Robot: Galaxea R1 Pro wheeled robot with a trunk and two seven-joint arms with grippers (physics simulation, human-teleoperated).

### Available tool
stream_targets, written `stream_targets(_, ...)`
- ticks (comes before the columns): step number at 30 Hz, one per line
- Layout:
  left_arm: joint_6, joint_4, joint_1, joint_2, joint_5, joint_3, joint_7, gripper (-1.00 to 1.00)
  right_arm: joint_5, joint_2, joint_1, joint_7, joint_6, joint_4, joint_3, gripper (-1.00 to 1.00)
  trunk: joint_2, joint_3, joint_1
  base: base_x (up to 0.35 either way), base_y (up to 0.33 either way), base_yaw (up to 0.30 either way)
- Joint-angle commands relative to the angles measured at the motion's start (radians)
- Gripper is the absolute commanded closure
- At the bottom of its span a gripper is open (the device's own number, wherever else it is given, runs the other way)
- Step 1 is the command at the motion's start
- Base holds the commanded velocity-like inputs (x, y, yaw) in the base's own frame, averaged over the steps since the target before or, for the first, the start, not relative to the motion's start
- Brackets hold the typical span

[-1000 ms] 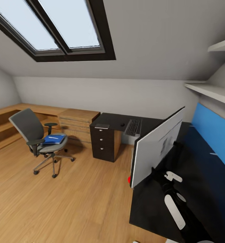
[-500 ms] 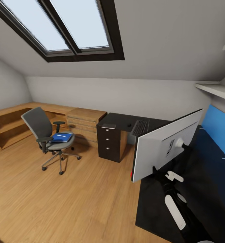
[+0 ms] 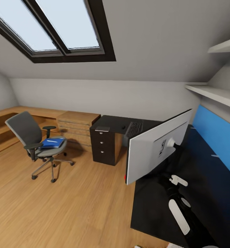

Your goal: In the bedroom, organize the workspace by keeping the computer under the desk, ensuring the monitor is on the desk, placing the keyboard on the desk next to the monitor, placing the mouse on the desk next to the keyboard, moving the folder from the swivel chair onto the desk next to the mouse, stacking the notebook on top of the folder with the pen on top of the notebook, and positioning the swivel chair next to the desk.

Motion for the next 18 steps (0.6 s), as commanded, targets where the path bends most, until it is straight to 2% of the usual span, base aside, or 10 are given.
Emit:
stream_targets(1, -0.005, 0.000, -0.001, 0.001, 0.010, -0.009, 0.007, -1.00, -0.010, -0.001, -0.001, -0.005, -0.004, 0.000, 0.003, -1.00, -0.001, -0.001, 0.000, 0.000, 0.000, -0.256)
stream_targets(18, -0.006, 0.000, 0.000, 0.001, 0.009, -0.009, 0.007, -1.00, 0.003, -0.001, -0.001, -0.005, -0.004, 0.029, 0.007, -1.00, -0.001, -0.001, 0.000, 0.000, 0.000, -0.260)
